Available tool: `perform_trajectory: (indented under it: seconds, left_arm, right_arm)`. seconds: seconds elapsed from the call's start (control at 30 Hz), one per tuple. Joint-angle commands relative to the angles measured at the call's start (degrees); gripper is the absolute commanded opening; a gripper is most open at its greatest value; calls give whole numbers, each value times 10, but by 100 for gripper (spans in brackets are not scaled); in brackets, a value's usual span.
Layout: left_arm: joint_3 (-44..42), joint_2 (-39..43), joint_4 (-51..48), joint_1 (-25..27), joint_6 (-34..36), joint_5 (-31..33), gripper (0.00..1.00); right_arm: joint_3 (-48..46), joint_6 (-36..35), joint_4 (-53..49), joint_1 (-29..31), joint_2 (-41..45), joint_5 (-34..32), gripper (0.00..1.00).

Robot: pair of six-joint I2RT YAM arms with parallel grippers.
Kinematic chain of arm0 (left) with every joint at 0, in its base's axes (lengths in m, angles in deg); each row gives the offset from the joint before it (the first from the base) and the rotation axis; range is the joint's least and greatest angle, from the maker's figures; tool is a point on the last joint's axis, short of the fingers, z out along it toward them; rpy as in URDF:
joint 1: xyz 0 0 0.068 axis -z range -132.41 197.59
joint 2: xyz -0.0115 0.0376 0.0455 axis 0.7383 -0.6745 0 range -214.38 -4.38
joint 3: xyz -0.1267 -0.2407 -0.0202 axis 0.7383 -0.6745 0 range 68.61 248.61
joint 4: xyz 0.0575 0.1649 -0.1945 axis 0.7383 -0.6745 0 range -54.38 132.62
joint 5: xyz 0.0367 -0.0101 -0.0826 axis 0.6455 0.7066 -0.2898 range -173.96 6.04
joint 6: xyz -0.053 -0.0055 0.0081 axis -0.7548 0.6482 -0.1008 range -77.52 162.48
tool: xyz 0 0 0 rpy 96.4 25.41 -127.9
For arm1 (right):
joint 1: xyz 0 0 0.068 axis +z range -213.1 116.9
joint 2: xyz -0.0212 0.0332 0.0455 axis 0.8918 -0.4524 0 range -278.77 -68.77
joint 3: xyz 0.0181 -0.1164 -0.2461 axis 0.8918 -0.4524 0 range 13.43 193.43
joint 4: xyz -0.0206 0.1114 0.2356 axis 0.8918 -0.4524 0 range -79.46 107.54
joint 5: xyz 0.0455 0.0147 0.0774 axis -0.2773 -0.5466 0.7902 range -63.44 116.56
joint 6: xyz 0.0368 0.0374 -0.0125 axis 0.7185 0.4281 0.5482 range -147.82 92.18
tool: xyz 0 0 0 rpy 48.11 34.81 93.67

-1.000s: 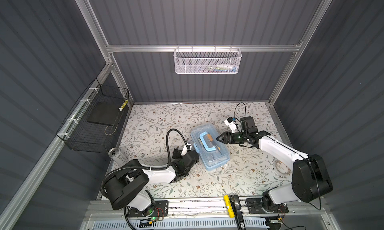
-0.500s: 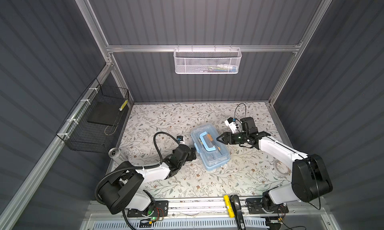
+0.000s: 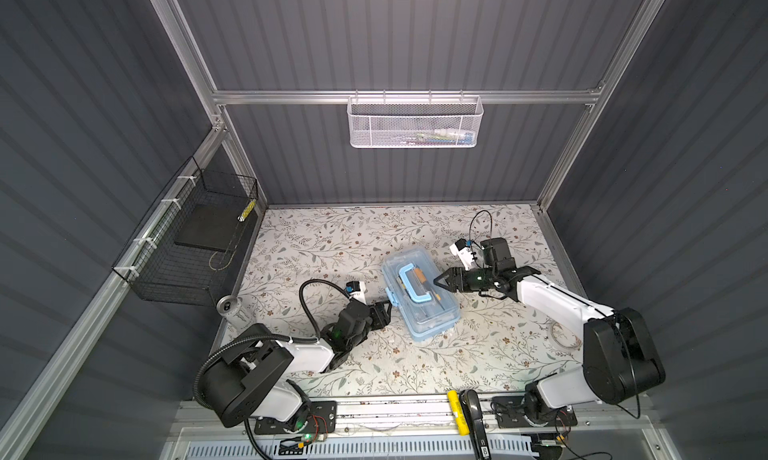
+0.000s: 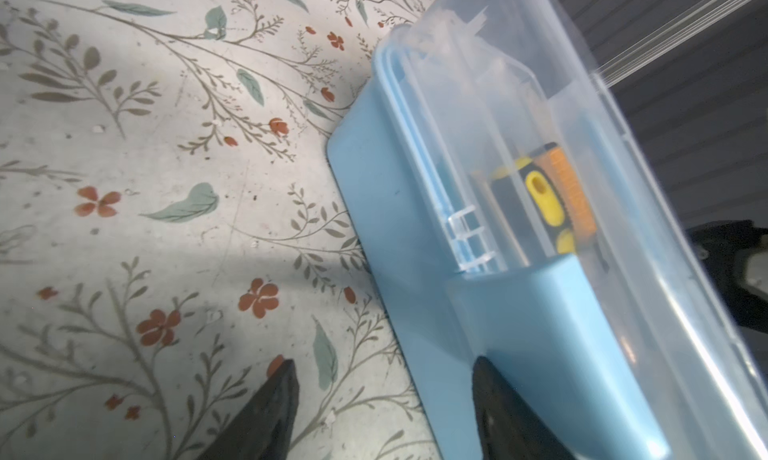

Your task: Pack the tool kit

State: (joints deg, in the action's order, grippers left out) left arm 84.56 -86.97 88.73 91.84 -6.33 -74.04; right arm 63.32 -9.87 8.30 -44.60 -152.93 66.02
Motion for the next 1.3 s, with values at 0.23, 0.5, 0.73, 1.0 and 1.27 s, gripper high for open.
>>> perform_trajectory:
  seconds: [0.23,0.5,0.73,1.0,1.27]
  left_arm:
    - [-37,-41,167,0,-32,-26,60]
    - [-39,-27,161,0,-27,-40,56]
    - [-31,-11,134,0,-19,-54,46]
    - [-32,17,109,0,-19,-55,45]
    - [-30,17,113,0,-18,-60,44]
  right_arm:
    - [-11,5,-7,4,-2,26,60]
    - [-11,3,-7,4,-4,26,60]
    - [-11,1,-11,4,-6,22,60]
    - [-8,1,-10,4,-11,24,59]
    - [-8,3,-10,4,-14,25,59]
